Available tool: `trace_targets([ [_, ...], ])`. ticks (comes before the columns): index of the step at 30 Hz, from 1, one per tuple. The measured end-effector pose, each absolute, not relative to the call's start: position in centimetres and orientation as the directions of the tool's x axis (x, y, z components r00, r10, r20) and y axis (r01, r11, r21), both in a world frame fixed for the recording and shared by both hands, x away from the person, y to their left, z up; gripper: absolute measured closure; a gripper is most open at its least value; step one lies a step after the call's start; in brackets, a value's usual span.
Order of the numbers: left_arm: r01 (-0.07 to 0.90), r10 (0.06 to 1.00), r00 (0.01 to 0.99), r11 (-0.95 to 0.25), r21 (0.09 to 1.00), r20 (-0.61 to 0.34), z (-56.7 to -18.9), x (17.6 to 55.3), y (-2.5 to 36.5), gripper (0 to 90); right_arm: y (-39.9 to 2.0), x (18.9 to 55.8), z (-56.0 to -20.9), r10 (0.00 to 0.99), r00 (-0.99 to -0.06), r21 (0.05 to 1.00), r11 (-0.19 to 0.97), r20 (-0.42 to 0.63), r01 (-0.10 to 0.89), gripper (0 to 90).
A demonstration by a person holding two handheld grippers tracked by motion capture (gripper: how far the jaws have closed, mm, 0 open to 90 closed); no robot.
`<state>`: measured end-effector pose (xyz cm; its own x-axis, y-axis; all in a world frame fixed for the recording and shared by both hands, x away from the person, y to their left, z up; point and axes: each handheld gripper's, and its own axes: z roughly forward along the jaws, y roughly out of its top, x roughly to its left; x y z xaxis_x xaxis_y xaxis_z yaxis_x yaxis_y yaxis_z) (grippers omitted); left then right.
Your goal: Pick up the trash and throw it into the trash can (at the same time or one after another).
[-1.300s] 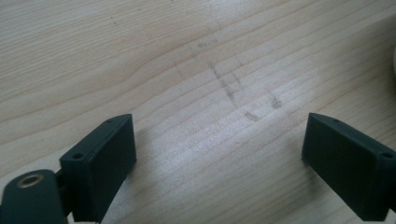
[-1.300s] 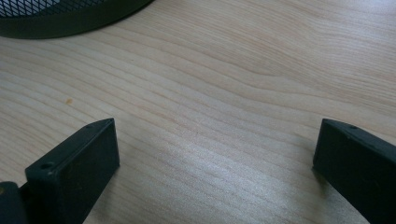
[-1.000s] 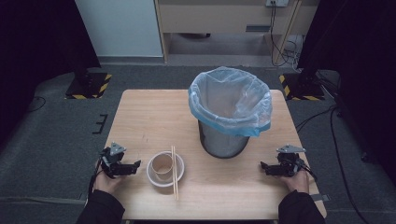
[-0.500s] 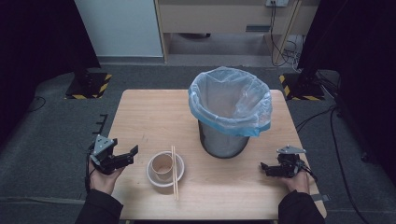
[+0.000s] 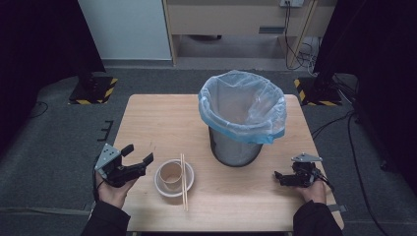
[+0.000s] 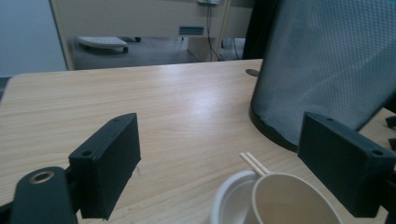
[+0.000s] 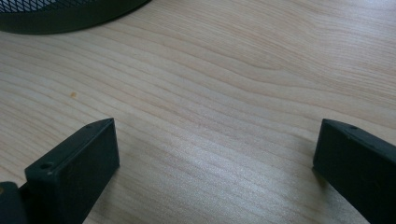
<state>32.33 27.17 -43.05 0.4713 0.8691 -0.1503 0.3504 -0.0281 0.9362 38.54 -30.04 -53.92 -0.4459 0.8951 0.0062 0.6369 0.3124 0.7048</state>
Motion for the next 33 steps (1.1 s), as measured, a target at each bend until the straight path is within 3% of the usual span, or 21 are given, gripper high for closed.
trace_targets([
  [23,0.520,0.839,0.529,-0.202,0.830,-0.127,-45.5,33.2,24.1,40.4,-30.0,38.5,-53.9,0.896,-0.444,0.704,0.311,0.006,0.638,0.4],
  [33,0.594,0.836,0.527,-0.237,0.769,-0.150,-46.3,33.7,23.3,61.6,-30.0,38.5,-53.9,0.897,-0.443,0.703,0.311,0.006,0.639,0.4],
])
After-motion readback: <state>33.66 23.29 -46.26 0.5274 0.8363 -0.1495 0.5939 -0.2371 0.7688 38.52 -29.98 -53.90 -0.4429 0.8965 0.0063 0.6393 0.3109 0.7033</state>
